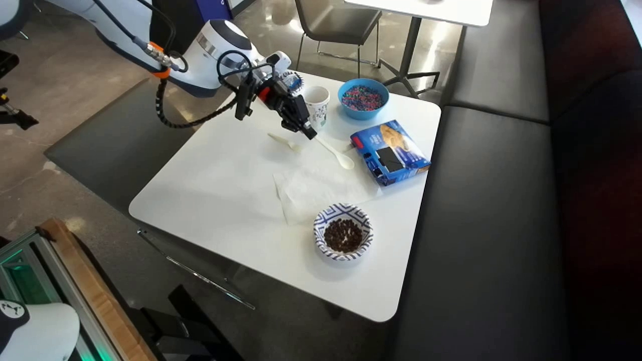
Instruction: Remove the spoon from the cup
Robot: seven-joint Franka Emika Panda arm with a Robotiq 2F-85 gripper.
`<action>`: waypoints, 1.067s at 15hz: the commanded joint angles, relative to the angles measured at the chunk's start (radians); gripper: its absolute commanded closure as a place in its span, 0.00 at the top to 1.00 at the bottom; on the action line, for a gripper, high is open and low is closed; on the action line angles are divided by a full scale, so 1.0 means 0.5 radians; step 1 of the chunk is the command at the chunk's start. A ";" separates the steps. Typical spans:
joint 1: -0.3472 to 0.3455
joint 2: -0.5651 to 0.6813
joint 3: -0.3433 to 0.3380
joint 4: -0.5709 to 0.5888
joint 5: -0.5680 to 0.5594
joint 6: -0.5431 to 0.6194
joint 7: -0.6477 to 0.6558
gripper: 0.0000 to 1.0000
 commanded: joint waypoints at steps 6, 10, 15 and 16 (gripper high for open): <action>-0.032 0.267 0.049 0.070 -0.330 0.033 0.065 0.01; -0.066 0.288 0.082 0.026 -0.466 0.154 0.070 0.01; -0.101 0.323 0.120 0.035 -0.578 0.305 0.039 0.01; -0.106 0.328 0.126 0.036 -0.591 0.321 0.036 0.01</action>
